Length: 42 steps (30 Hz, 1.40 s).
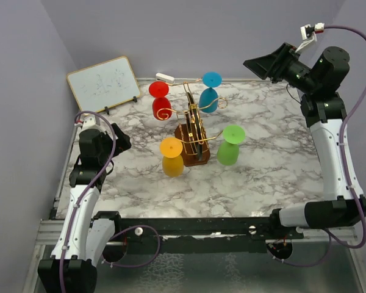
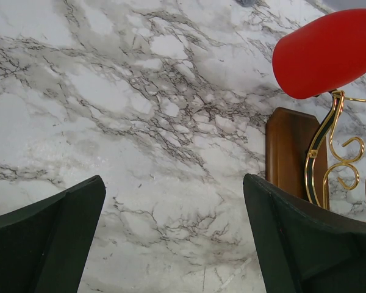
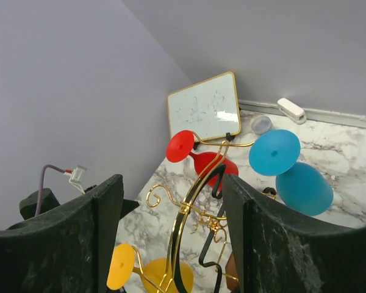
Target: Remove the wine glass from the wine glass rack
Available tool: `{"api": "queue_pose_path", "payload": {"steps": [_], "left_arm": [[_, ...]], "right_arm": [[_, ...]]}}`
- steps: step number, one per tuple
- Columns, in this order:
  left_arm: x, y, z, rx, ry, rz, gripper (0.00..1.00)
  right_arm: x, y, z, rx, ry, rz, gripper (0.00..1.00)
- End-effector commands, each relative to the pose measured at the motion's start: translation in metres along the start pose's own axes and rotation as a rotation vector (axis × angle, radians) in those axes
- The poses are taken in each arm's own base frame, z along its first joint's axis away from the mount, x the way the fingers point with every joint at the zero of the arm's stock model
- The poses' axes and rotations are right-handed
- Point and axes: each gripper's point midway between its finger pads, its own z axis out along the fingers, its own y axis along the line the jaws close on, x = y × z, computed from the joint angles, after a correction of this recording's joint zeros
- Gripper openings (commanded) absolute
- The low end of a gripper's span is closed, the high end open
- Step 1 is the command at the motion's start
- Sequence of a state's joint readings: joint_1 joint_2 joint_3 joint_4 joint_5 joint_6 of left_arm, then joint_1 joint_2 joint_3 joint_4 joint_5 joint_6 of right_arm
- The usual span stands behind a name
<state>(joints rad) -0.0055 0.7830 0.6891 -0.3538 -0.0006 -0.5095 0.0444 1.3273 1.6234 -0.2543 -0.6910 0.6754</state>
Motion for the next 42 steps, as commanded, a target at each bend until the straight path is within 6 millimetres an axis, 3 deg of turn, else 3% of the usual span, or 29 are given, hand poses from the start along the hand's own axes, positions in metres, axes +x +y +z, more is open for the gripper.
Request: {"api": "queue_pose_path", "payload": {"steps": [1,8,16,25,35,42], "left_arm": [[-0.016,-0.005,-0.007,0.01,-0.045,-0.005,0.99],[-0.015,-0.005,-0.006,0.014,-0.039,-0.006,0.99],[-0.011,-0.007,-0.004,0.026,-0.027,-0.007,0.99],[-0.011,-0.006,-0.004,0.019,-0.024,-0.011,0.99],[-0.009,-0.005,-0.003,0.015,-0.019,-0.015,0.99],[-0.008,-0.005,-0.003,0.011,-0.017,-0.016,0.99]], "right_arm": [[0.006,-0.02,0.027,-0.019,0.066,0.097,0.67],[0.013,-0.057,0.055,0.025,0.076,0.196,0.68],[0.037,-0.104,0.082,0.107,0.155,0.302,0.6],[0.054,-0.124,0.099,0.095,0.209,0.362,0.56],[0.094,-0.149,0.11,0.159,0.313,0.375,0.5],[0.121,-0.145,0.117,0.131,0.37,0.376,0.49]]}}
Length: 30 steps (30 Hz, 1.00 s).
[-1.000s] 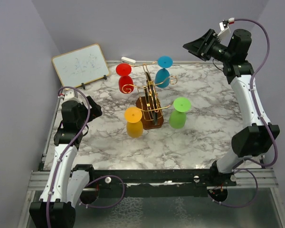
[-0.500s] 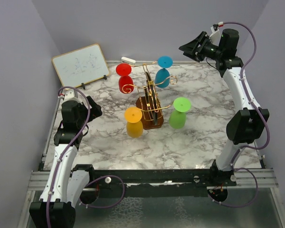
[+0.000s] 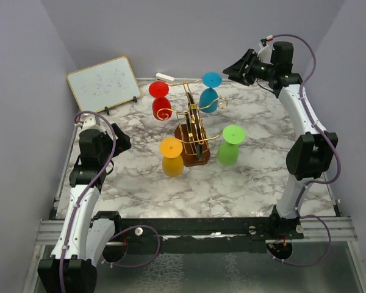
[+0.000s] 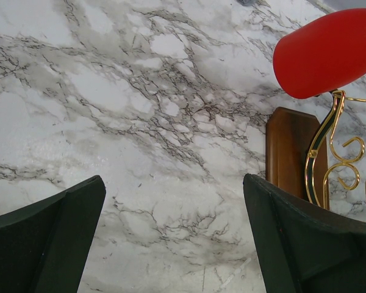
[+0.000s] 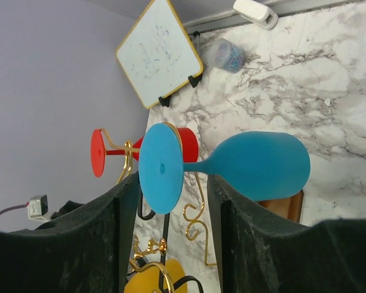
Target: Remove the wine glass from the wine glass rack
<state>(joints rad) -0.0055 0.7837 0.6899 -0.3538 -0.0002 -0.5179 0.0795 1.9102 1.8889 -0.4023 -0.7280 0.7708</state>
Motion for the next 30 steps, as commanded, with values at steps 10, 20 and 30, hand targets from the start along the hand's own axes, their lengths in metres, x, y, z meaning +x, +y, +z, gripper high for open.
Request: {"api": "queue_pose_path", "payload": {"steps": [10,20,30], "left_arm": [[-0.008,-0.004,-0.003,0.01,-0.018,-0.007,0.99],[-0.009,-0.002,-0.003,-0.002,-0.021,-0.012,0.99],[-0.009,-0.001,-0.003,-0.007,-0.021,-0.014,0.99]], "right_arm": [[0.036,0.002,0.023,-0.018,0.099,-0.038,0.43],[0.047,-0.008,0.027,0.032,0.116,-0.043,0.37],[0.052,-0.009,0.027,0.023,0.123,-0.026,0.06]]}}
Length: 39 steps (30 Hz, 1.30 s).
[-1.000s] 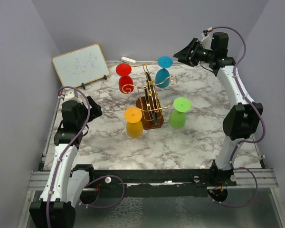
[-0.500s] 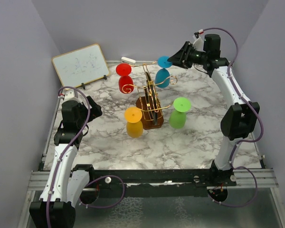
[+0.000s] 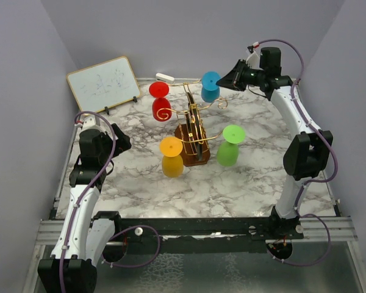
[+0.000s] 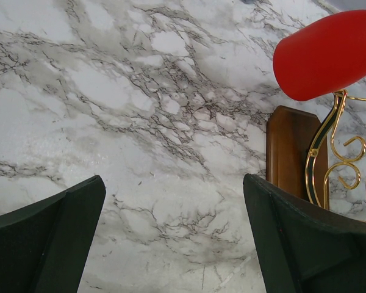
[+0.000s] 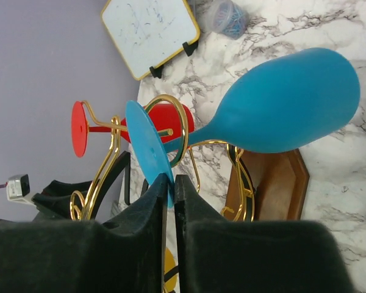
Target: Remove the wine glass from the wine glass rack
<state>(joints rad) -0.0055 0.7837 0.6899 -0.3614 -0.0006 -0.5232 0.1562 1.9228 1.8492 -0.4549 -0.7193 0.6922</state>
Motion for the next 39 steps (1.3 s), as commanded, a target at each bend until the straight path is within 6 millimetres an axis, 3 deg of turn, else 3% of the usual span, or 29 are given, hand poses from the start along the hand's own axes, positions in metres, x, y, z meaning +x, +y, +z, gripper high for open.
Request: {"api": "queue_pose_path", "payload": {"steps": [1,16,22,28,39], "left_arm": [[-0.01,-0.002,-0.003,-0.003,-0.028,-0.009,0.99],[-0.01,-0.003,-0.003,0.001,-0.027,-0.012,0.99],[-0.01,-0.003,-0.003,0.003,-0.025,-0.011,0.99],[-0.01,-0.004,-0.003,0.007,-0.027,-0.01,0.99],[-0.011,-0.003,-0.004,0.003,-0.03,-0.01,0.99]], "right_arm": [[0.005,-0.003,0.004,0.001,0.005,0.006,0.04],[-0.001,0.048,-0.025,-0.124,-0.067,0.067,0.01],[0.002,0.063,-0.027,-0.213,-0.04,0.118,0.01],[-0.002,0.062,-0.02,-0.222,-0.027,0.136,0.01],[-0.01,0.039,-0.012,-0.126,-0.097,0.184,0.01]]}}
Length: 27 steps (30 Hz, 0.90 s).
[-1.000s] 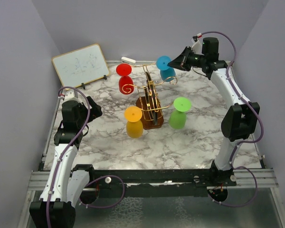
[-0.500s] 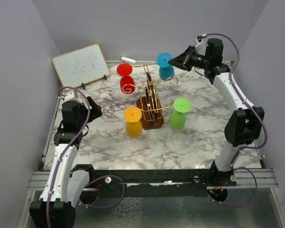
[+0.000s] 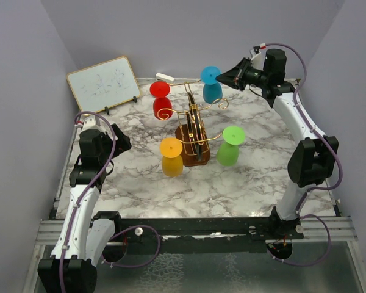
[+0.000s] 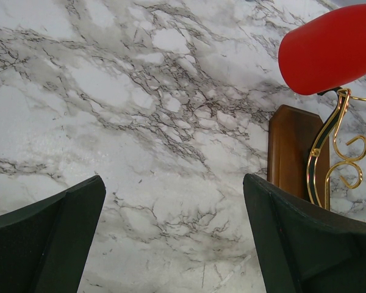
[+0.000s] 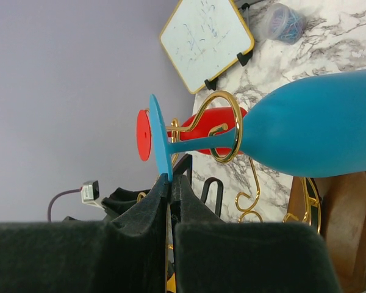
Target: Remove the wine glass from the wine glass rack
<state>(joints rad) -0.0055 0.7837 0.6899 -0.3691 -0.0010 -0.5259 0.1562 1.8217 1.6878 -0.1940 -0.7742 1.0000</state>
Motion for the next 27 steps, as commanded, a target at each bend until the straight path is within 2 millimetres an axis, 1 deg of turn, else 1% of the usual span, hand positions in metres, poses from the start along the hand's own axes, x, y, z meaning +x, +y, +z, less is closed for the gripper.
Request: {"api": "queue_pose_path", "payload": {"steps": [1,7,13,22,27], "left_arm": [[-0.012,-0.005,-0.004,0.009,-0.035,-0.007,0.99],[-0.012,-0.005,-0.003,0.012,-0.036,-0.007,0.99],[-0.012,-0.005,-0.003,0.013,-0.035,-0.007,0.99],[-0.011,-0.006,-0.003,0.014,-0.032,-0.007,0.99],[-0.011,-0.006,-0.003,0.016,-0.03,-0.006,0.99]], "right_arm": [[-0.007,-0.002,0.003,0.022,-0.046,0.013,0.01],[-0.016,-0.012,-0.001,0.058,-0.111,0.055,0.01],[-0.021,-0.017,-0.007,0.06,-0.16,0.089,0.01],[-0.03,-0.022,-0.018,0.031,-0.219,0.147,0.01],[-0.034,-0.021,-0.016,0.006,-0.221,0.164,0.01]]}}
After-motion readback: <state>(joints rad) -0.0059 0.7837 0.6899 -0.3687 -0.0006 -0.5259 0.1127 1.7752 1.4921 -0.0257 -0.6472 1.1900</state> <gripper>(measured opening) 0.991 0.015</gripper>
